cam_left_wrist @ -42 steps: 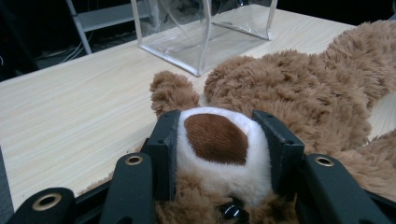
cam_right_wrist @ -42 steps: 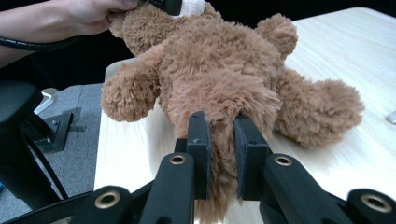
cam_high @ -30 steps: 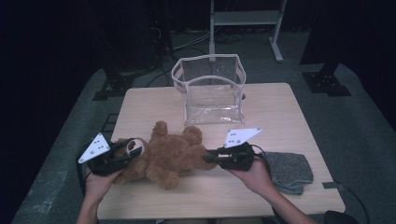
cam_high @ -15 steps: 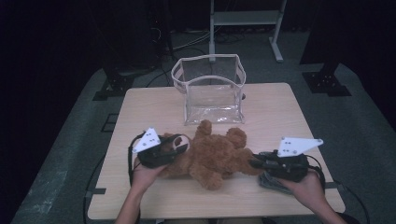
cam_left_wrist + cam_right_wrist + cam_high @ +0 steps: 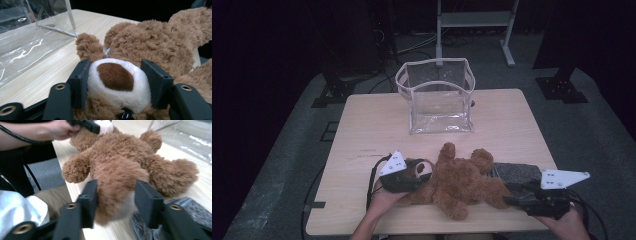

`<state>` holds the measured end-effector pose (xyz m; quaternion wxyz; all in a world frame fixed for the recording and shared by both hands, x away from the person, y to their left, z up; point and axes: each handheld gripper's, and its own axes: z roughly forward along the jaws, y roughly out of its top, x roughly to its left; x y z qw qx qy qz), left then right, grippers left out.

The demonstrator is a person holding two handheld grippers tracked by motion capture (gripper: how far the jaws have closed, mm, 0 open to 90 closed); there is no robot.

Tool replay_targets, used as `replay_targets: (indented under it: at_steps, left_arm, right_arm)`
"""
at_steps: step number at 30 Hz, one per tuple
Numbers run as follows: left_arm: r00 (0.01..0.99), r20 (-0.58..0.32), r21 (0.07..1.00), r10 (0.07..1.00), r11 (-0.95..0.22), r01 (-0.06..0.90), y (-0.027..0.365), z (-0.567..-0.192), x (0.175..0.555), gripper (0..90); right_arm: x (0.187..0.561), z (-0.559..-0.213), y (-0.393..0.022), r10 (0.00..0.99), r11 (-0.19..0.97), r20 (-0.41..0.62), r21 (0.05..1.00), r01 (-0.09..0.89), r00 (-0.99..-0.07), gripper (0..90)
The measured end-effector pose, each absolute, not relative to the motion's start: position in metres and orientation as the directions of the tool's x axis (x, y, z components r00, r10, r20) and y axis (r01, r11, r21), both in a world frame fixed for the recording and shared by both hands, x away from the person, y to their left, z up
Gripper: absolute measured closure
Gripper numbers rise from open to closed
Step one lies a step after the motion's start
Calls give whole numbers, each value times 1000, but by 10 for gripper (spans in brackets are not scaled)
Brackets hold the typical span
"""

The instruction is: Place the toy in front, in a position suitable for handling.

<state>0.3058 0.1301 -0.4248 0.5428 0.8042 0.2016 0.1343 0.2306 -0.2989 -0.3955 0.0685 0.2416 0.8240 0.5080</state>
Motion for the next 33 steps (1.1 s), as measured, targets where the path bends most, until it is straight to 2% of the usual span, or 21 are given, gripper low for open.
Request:
replay_targets:
  at_steps: [3, 6, 9, 12, 20, 33]
  left_arm:
    - [887, -2, 926, 462, -334, 176, 131, -425, 305, 356]
    - [884, 1, 923, 468, -340, 179, 131, -425, 304, 297]
    - [878, -5, 927, 478, -328, 183, 134, -425, 305, 239]
    - [869, -33, 930, 493, -304, 207, 138, -424, 306, 177]
    - [859, -36, 931, 512, -294, 214, 149, -422, 307, 128]
    - [859, -44, 919, 510, -317, 235, 163, -424, 302, 91]
  right_arm:
    - [229, -390, -319, 479, 323, 147, 887, 329, -865, 432]
    - [242, -392, -337, 508, 318, 128, 891, 323, -852, 363]
    - [266, -402, -345, 513, 325, 144, 880, 347, -846, 350]
    - [290, -412, -342, 508, 379, 133, 853, 359, -851, 354]
    - [335, -432, -327, 499, 467, 130, 793, 392, -857, 357]
    - [350, -465, -319, 525, 511, 146, 735, 447, -839, 367]
